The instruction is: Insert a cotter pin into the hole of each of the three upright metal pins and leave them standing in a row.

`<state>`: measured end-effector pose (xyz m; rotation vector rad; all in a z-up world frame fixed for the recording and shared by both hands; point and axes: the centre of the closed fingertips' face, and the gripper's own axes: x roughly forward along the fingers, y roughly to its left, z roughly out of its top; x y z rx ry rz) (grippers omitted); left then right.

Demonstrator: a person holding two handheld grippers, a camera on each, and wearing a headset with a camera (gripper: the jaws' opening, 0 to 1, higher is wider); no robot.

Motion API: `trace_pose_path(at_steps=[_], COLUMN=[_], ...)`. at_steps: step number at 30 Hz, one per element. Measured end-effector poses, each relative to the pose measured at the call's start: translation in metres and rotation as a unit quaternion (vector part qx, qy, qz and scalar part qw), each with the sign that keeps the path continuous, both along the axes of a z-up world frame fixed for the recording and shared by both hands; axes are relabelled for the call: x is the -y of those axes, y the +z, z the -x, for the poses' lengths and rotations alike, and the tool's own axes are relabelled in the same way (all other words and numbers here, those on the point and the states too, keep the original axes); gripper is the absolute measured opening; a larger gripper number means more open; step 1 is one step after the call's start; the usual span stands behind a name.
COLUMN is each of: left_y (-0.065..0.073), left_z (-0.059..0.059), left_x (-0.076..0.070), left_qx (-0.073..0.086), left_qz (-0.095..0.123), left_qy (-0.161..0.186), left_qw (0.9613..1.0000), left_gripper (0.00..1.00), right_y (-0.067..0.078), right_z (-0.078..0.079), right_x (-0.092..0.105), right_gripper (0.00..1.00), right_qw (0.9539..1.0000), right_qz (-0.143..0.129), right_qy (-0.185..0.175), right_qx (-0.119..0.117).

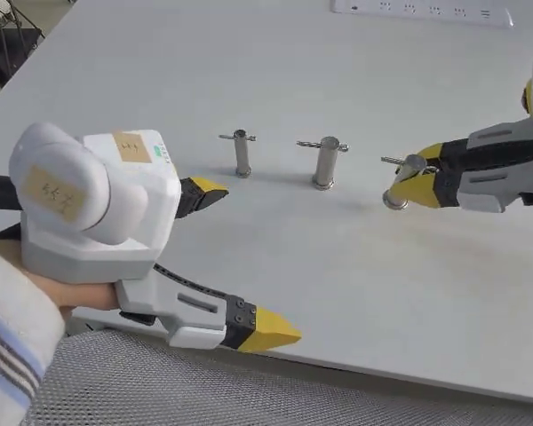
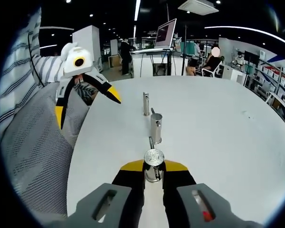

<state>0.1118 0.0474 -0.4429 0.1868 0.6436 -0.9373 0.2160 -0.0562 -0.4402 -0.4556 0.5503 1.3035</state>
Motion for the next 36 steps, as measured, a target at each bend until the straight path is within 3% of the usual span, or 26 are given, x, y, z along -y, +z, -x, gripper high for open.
trace_pose_path(at_steps=[11, 19, 27, 36], left_y=[0.009, 0.007, 0.005, 0.002], left_z=[-0.003, -0.003, -0.002, 0.0], left_x=[-0.004, -0.007, -0.009, -0.01], left_qx=[-0.001, -0.004, 0.002, -0.003], left_qz=[0.024, 0.021, 0.009, 0.006], left_qy=[0.019, 0.022, 0.018, 0.02], left_qw=[0.9995, 0.9995, 0.9998, 0.9998], left_gripper=[0.99, 0.99, 0.99, 0.99], right_y=[-0.009, -0.017, -0.021, -0.024], right_z=[-0.011, -0.016, -0.02, -0.026], right_x=[0.004, 0.009, 0.012, 0.016], right_gripper=[0.08, 0.08, 0.08, 0.09], right_qw=[0.9996, 0.9994, 0.9992, 0.9992], right_qz=[0.017, 0.018, 0.019, 0.024], right_qy=[0.023, 0.028, 0.035, 0.03], right_qx=[0.002, -0.009, -0.007, -0.008])
